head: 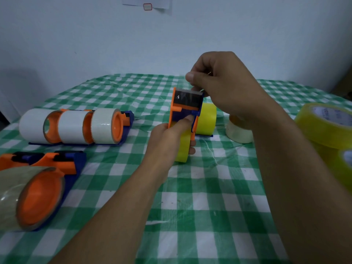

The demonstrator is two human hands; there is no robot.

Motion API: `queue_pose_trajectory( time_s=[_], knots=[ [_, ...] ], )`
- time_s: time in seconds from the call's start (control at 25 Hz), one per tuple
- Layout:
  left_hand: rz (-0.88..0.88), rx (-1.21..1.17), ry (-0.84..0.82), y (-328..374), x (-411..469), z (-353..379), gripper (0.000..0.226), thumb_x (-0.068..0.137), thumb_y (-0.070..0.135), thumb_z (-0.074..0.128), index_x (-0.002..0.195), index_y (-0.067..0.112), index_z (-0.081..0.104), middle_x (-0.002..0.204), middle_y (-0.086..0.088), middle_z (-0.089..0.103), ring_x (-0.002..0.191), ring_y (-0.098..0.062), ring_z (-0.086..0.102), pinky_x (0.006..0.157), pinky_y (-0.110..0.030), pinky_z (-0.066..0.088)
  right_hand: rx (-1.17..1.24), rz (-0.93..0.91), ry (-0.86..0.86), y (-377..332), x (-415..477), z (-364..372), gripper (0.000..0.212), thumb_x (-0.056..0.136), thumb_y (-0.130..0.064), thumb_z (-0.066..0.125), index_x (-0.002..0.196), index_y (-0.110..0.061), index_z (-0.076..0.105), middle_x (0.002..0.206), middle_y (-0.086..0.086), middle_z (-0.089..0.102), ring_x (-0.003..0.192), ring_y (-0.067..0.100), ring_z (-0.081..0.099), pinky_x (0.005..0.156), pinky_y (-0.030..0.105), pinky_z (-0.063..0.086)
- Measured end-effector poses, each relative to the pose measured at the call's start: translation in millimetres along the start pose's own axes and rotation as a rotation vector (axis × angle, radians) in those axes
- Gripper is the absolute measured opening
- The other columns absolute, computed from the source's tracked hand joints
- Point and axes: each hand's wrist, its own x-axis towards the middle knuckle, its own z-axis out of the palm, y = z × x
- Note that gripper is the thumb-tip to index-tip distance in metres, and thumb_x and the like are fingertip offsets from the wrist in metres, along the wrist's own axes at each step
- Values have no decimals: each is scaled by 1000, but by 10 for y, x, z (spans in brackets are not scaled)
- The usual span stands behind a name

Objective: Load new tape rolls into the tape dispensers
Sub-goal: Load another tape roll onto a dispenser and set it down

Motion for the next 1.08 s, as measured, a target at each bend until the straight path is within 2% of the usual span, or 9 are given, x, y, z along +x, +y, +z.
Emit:
queue_pose_trajectory(
  time_s=[0.12, 0.2, 0.32, 0.48, 0.6, 0.8, 0.92, 1.08],
  knots=[
    [8, 3, -24, 5, -12, 6, 23, 88, 32, 72, 91, 9, 70, 77, -16, 69, 63, -28, 66, 63, -35, 54, 7, 18, 1, 12, 4, 9, 20, 101, -21, 59, 95, -3, 66, 83, -3, 73, 73, -1, 67, 80, 37, 58],
    [17, 9, -40, 11, -25, 9, 18, 89, 29, 71, 90, 10, 70, 76, -14, 69, 63, -26, 65, 61, -33, 54, -3, 32, 4, 25, 10, 14, 20, 102, -21, 57, 94, -4, 65, 84, -3, 74, 76, 4, 68, 82, 43, 58],
    [31, 44, -52, 18, -44, 5, 12, 90, 24, 69, 89, 12, 71, 75, -12, 69, 64, -24, 66, 57, -30, 54, -17, 45, 11, 42, 16, 3, 18, 103, -20, 53, 93, -7, 61, 85, -2, 74, 74, -1, 64, 83, 43, 57],
    [50, 51, -80, 30, -68, 20, 10, 91, 20, 68, 83, 14, 72, 74, -12, 68, 63, -22, 65, 54, -26, 53, 6, 70, 23, 68, 21, -52, 20, 105, -21, 50, 96, -5, 58, 85, 3, 75, 79, 16, 69, 84, 49, 57],
    [54, 55, -92, 31, -86, 26, 13, 92, 21, 68, 82, 14, 72, 74, -13, 68, 63, -23, 64, 54, -25, 53, 28, 81, 21, 83, 15, -83, 23, 105, -22, 49, 96, -2, 58, 84, 6, 76, 78, 18, 70, 84, 50, 57],
    [68, 67, -122, 30, -87, 21, 10, 93, 16, 66, 85, 12, 71, 75, -14, 67, 64, -24, 63, 55, -26, 53, 92, 113, 25, 117, 24, -131, 36, 98, -32, 52, 96, 3, 57, 96, 25, 70, 88, 41, 68, 83, 58, 56],
    [66, 71, -131, 14, -82, 14, 9, 92, 13, 66, 85, 10, 70, 75, -14, 67, 64, -24, 64, 54, -26, 52, 146, 142, -8, 142, 20, -173, 36, 102, -26, 53, 99, 10, 55, 99, 33, 69, 86, 45, 69, 80, 57, 59],
    [68, 81, -150, 11, -78, -2, 6, 92, 11, 66, 90, 7, 70, 76, -14, 67, 65, -24, 64, 54, -27, 53, 195, 164, -43, 135, -10, -221, 34, 105, -18, 51, 98, 15, 55, 92, 31, 72, 84, 43, 71, 81, 56, 60]
  ],
)
